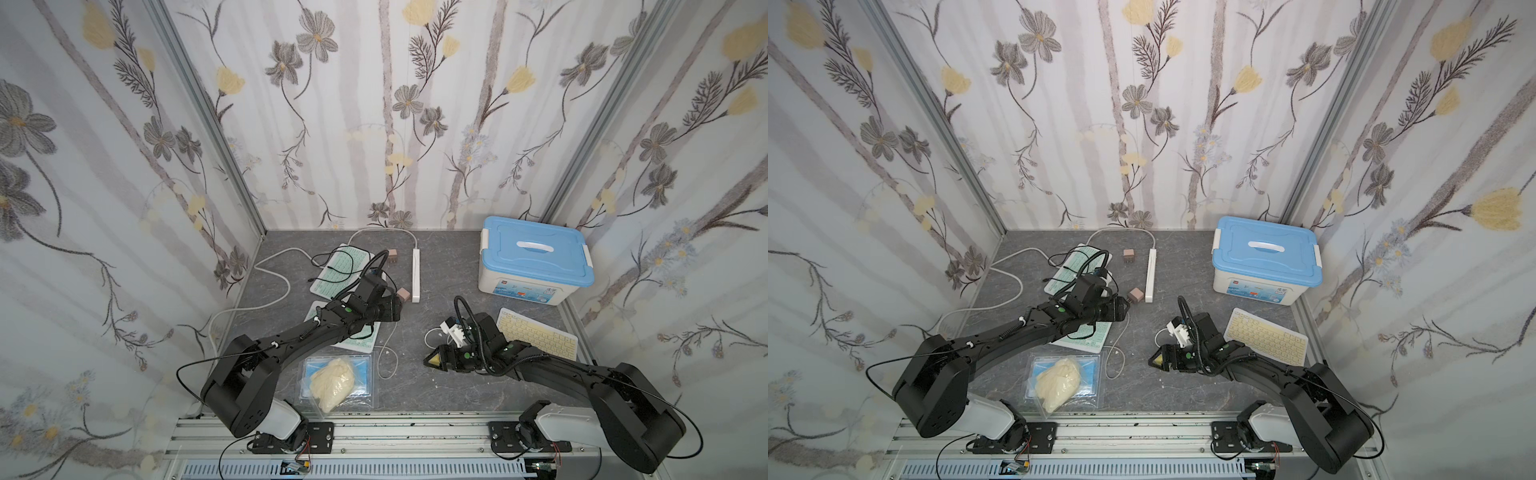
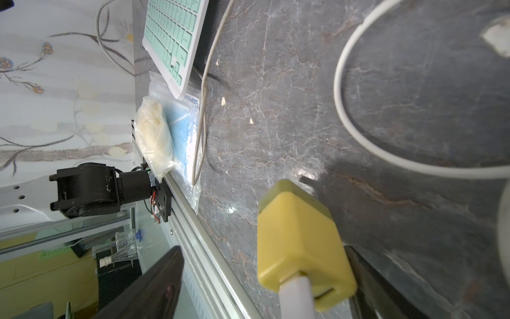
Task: Unplug the wireless keyboard
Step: Place the plug at the center of the board.
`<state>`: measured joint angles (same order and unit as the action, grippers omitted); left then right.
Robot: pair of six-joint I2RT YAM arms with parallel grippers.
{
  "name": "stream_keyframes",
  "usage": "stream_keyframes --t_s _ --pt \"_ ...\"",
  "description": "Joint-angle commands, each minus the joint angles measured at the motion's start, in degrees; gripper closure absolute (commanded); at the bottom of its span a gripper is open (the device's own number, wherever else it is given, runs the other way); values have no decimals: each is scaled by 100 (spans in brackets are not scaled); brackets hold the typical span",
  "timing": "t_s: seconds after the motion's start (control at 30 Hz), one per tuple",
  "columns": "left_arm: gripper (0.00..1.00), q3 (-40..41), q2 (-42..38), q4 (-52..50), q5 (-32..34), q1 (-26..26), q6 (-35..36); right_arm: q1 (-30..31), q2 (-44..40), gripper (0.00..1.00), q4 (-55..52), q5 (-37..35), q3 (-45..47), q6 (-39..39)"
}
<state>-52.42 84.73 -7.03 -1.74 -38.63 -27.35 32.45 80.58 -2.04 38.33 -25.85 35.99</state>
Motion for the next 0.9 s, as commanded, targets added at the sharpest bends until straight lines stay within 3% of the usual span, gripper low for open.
stream_keyframes --t_s 0.0,0.17,0.33,0.47,0.67,0.87 --pt "21 -24 -52 -75 4 -4 146 -58 -142 9 -605 440 -302 -458" --pt "20 200 -136 384 -735 -176 626 -166 -282 3 -1153 161 -775 -597" --pt "20 400 -69 591 -840 -223 513 -450 -157 3 -1140 105 -816 -533" --pt "20 562 -66 963 -1299 -457 611 -743 -41 4 -1266 197 -850 -510" --pt "20 648 117 1190 -1180 -1101 745 -1111 -180 3 -1819 -517 -795 -767" --pt "20 111 399 766 -1199 -1860 2067 -1255 -200 4 -1412 -142 -660 -390"
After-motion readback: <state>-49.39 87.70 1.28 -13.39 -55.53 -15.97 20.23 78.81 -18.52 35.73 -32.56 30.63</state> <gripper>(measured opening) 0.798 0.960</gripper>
